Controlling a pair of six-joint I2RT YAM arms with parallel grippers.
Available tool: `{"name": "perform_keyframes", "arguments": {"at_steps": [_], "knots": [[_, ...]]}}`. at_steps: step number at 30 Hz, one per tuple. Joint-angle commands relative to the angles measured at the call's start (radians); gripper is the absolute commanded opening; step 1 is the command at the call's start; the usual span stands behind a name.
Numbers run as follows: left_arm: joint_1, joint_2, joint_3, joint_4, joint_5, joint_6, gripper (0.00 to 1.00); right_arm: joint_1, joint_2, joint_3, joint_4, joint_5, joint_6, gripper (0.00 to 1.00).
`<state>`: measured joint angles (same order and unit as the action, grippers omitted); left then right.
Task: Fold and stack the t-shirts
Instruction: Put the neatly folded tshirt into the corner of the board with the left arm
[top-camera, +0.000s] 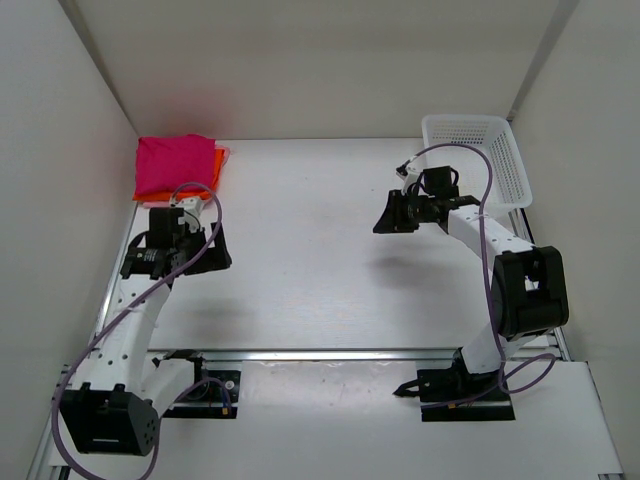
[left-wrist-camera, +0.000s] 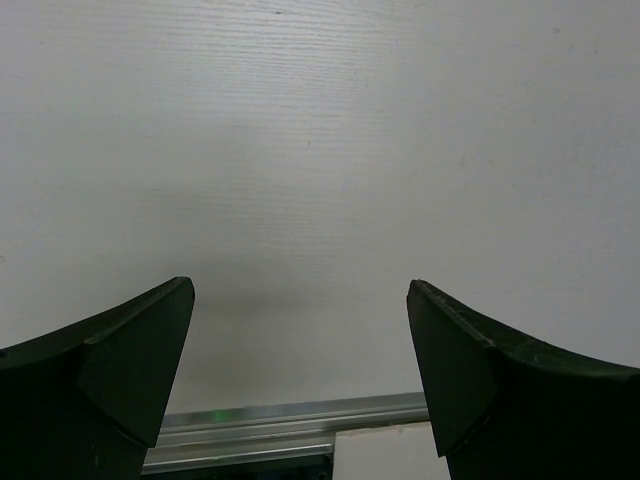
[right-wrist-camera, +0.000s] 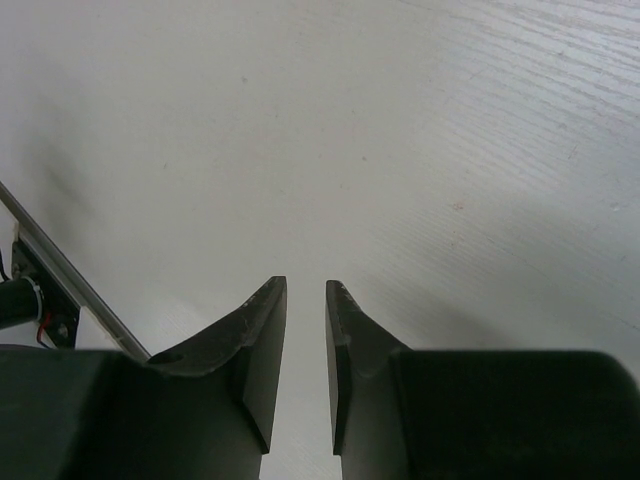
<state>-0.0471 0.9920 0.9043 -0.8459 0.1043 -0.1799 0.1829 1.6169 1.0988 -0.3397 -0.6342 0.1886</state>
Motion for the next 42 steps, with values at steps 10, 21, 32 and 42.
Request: {"name": "perform_keyframes", "arguments": {"at_steps": [10, 21, 32, 42], "knots": [[-0.013, -0.032, -0.033, 0.018, 0.031, -0.001, 0.99, -0.008, 0.001, -0.008, 0.039, 0.017, -0.024, 0.22], [-0.014, -0.044, -0.062, 0.03, 0.037, -0.007, 0.99, -0.01, 0.005, -0.007, 0.024, 0.042, -0.034, 0.23], [-0.008, -0.059, -0.079, 0.034, 0.04, -0.013, 0.98, 0.035, -0.018, 0.039, -0.042, 0.235, -0.086, 0.51], [-0.014, -0.07, -0.1, 0.053, 0.052, -0.03, 0.99, 0.029, -0.041, 0.021, -0.047, 0.266, -0.094, 0.58]]}}
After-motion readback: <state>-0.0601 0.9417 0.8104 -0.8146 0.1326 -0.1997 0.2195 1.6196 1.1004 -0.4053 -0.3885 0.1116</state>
